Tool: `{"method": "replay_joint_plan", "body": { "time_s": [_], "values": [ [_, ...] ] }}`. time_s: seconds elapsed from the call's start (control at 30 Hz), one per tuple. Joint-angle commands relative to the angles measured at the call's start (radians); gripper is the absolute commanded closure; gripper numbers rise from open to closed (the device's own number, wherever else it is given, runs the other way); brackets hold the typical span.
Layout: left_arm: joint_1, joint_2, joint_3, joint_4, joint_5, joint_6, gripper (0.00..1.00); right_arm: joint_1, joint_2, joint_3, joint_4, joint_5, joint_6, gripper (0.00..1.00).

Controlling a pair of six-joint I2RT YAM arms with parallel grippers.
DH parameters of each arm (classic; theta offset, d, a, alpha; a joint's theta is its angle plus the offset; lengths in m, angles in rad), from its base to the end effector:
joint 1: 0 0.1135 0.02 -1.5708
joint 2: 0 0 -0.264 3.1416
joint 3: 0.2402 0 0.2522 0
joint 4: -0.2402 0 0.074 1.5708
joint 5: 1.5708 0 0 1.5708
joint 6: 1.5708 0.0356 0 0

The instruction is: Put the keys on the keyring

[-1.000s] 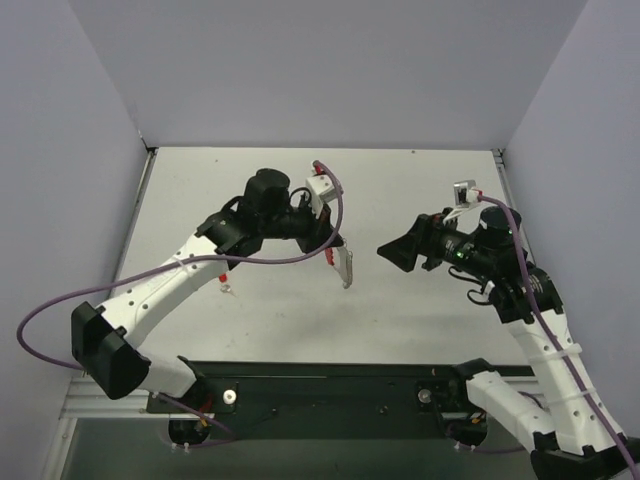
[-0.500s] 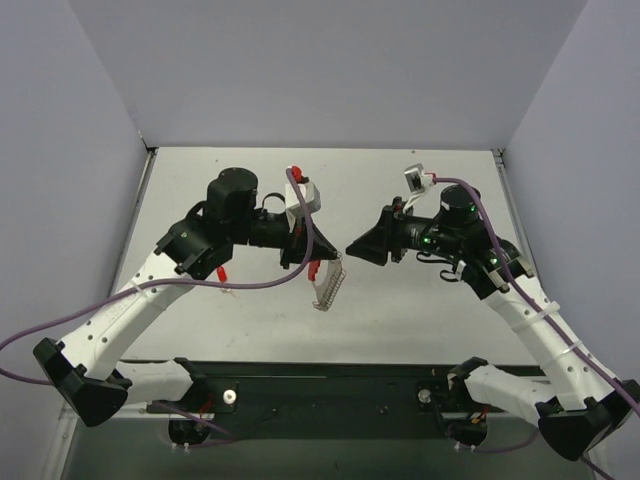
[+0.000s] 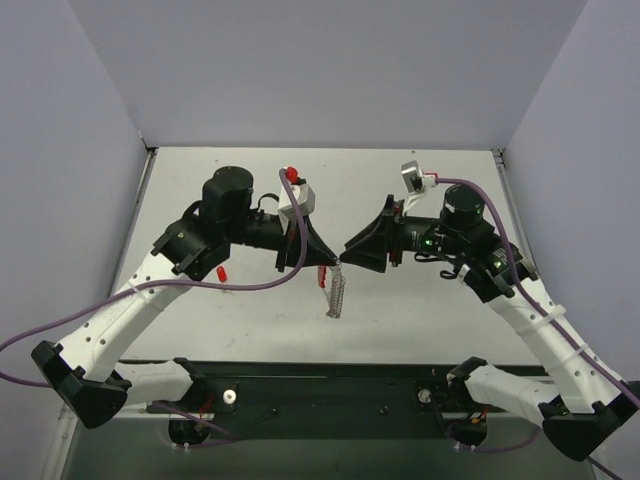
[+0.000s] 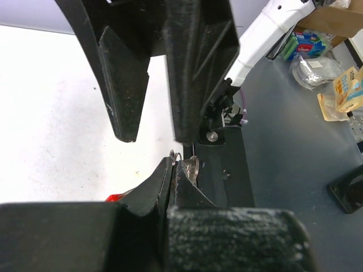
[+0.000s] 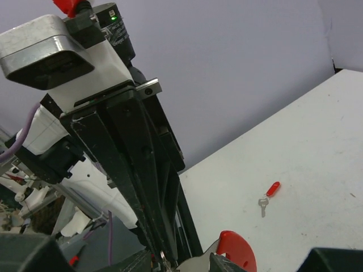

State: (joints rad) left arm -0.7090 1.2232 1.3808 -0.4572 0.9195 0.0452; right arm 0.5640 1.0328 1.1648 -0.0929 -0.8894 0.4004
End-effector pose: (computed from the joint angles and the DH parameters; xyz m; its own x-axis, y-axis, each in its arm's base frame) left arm 0.1743 -0.1868 0.4312 -0.1799 0.1904 -0.9651 0.9806 -0.0433 -0.1913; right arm 0.1678 0.1388 0.4357 -0.3565 0.0650 -0.9320 -0.9270 0.1000 0.3615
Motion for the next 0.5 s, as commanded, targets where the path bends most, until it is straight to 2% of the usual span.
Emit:
{"method": "replay_joint_plan", "body": {
  "time_s": [0.0,0.3,0.47],
  "values": [
    [0.017,-0.027,0.029,0.078,0.051,-0.022,1.0,0.007,-0.042,0.038,0.056,-0.077,-0.02,0.54],
    [0.02,-0.024,0.015,0.164,0.104,-0.105,1.0,0.025,-0.013,0.035,0.058,-0.137,-0.009,0.58],
    [0.022,-0.019,0.02,0.16,0.107,-0.11,1.0,0.036,0.003,0.044,0.074,-0.151,0.005,0.67]
  ]
}}
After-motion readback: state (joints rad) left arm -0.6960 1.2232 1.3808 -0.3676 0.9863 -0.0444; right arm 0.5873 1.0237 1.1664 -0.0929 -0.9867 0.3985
